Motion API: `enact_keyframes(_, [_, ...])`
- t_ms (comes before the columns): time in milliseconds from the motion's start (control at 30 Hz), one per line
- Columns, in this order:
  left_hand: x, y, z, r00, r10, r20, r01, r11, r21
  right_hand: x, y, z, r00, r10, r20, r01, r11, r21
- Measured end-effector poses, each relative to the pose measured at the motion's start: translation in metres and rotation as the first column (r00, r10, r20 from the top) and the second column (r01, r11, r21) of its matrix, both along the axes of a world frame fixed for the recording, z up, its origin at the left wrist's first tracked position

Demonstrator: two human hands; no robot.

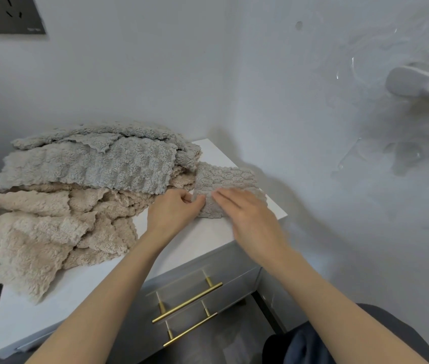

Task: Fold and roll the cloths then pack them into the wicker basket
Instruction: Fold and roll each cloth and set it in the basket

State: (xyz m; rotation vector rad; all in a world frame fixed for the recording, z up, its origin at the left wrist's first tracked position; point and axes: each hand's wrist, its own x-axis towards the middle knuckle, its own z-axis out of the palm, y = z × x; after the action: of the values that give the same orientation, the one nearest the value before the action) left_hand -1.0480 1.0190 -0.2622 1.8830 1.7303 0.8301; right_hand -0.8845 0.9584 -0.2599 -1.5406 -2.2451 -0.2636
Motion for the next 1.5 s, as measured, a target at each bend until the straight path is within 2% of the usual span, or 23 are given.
enact_keyframes(67, [0.001,0.001,0.000,1.000,-0.002,-0.007,0.002,1.000,-0.004,-0.007,0.001,-0.007,0.995,-0.025,0.098,0.039,0.988,-0.146])
enact_keyframes(133, [0.002,0.001,0.000,1.000,0.012,-0.009,-0.012,1.000,-0.002,-0.007,0.001,-0.010,0.992,-0.058,0.116,0.082,0.975,-0.206])
enact_keyframes(300, [0.003,0.001,0.001,0.997,0.041,-0.068,-0.040,0.999,0.016,0.003,-0.004,-0.006,0.982,-0.154,0.110,0.177,0.953,-0.245])
enact_keyframes(400, [0.002,-0.002,0.001,0.993,0.050,-0.104,-0.036,0.990,0.137,0.018,-0.006,-0.004,0.972,-0.221,0.085,0.235,0.945,-0.228])
enact_keyframes(500, [0.000,-0.006,0.000,0.985,-0.130,-0.114,0.163,0.924,0.346,0.026,-0.007,-0.002,0.960,-0.273,0.065,0.280,0.931,-0.234])
enact_keyframes(600, [-0.007,-0.009,-0.001,0.932,-0.266,-0.245,0.353,0.815,0.459,0.032,-0.005,-0.003,0.955,-0.291,0.048,0.294,0.927,-0.234])
enact_keyframes(767, [-0.022,-0.007,-0.002,0.838,-0.359,-0.410,0.484,0.837,0.257,0.043,-0.001,0.000,0.976,-0.214,-0.030,0.201,0.949,-0.242])
enact_keyframes(900, [-0.021,-0.009,0.001,0.896,-0.327,-0.300,0.412,0.864,0.289,0.049,-0.001,0.002,0.974,-0.171,-0.150,0.116,0.941,-0.318])
enact_keyframes(1000, [-0.021,-0.009,0.004,0.910,-0.370,-0.188,0.403,0.897,0.181,0.055,-0.001,0.009,0.934,-0.161,-0.318,0.033,0.928,-0.371])
enact_keyframes(1167, [-0.018,-0.015,0.011,0.911,-0.410,0.038,0.410,0.912,0.013,0.056,-0.004,0.015,0.752,-0.358,-0.554,0.039,0.862,-0.505])
enact_keyframes(1233, [-0.014,-0.015,0.010,0.931,-0.362,0.053,0.364,0.931,-0.034,0.056,-0.002,0.017,0.727,-0.397,-0.561,0.058,0.849,-0.525])
enact_keyframes(1300, [-0.009,-0.015,0.008,0.961,-0.275,-0.005,0.275,0.961,-0.040,0.056,0.001,0.016,0.717,-0.444,-0.538,0.124,0.840,-0.528])
enact_keyframes(1400, [0.002,-0.015,0.006,0.984,-0.136,-0.116,0.138,0.990,0.010,0.049,0.003,0.014,0.702,-0.516,-0.490,0.279,0.833,-0.477])
enact_keyframes(1467, [0.005,-0.014,0.005,0.985,-0.072,-0.157,0.079,0.996,0.038,0.042,0.001,0.013,0.768,-0.485,-0.419,0.387,0.872,-0.301])
enact_keyframes(1500, [0.006,-0.012,0.005,0.985,-0.056,-0.165,0.065,0.997,0.050,0.038,0.000,0.014,0.816,-0.426,-0.391,0.389,0.904,-0.175])
